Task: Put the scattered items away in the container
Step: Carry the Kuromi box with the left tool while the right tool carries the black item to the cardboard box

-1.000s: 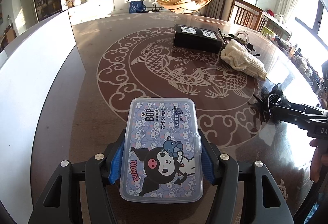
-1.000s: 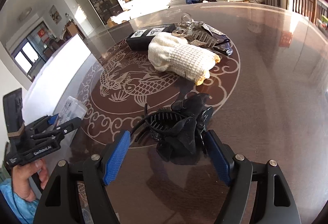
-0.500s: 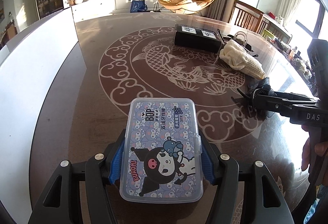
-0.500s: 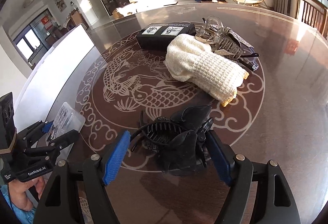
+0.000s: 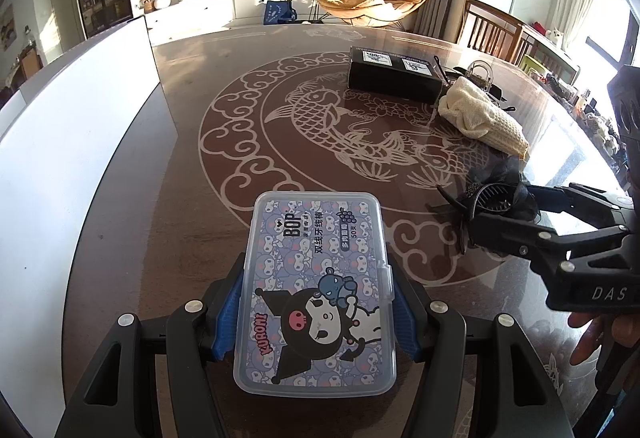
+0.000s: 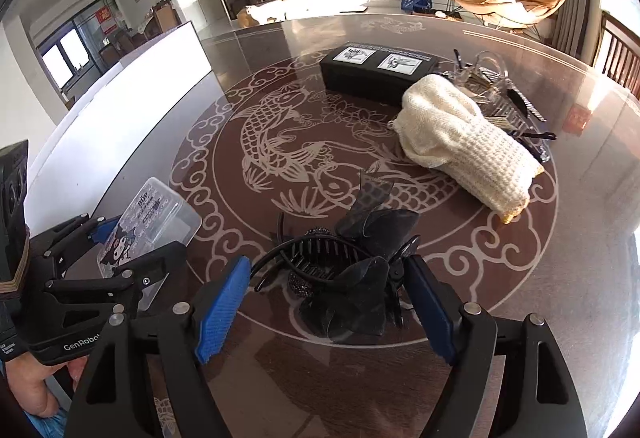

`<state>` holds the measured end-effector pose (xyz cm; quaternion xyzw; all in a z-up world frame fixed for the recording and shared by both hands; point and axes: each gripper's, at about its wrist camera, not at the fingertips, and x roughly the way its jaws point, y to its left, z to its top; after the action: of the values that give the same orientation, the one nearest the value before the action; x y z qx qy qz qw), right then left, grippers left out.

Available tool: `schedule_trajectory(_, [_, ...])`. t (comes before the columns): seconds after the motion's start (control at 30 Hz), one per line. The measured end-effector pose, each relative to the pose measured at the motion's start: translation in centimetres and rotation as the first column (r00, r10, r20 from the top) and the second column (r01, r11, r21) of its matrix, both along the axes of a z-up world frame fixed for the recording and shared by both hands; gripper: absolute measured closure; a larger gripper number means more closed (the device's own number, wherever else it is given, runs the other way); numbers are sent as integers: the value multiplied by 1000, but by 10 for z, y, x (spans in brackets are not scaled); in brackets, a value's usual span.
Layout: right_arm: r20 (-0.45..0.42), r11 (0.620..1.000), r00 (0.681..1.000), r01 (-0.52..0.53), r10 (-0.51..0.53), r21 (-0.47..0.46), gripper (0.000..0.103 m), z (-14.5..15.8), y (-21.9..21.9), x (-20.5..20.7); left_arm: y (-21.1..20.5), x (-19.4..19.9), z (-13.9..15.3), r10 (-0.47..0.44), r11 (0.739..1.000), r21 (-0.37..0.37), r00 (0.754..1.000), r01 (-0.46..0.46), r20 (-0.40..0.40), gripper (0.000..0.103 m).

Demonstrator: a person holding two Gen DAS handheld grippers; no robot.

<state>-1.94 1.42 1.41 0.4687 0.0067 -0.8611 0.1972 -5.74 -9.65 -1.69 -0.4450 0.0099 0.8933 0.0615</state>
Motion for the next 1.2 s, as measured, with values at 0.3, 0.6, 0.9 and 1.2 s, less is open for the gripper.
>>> schedule_trajectory(0.3, [-64,999,998,-3,0,-47,20,-1,16,8,-11,12,6,5,999,48,1000,-4,-23,42])
schedule_trajectory(0.6, [-60,991,997,38,-46,-127,20,13,46,27,-16,32,32,11,997,82,996,-3,-90,42])
schedule_trajectory(0.9, [-113,989,994,-14,-3,-149,20,42,33,40,-20,46,62,17,996,88,988,-3,-152,42])
schedule_trajectory(1.2, [-123,988,992,-45,26,-150,20,50,21,44,-23,53,76,29,1000,-4,982,-30,-186,42])
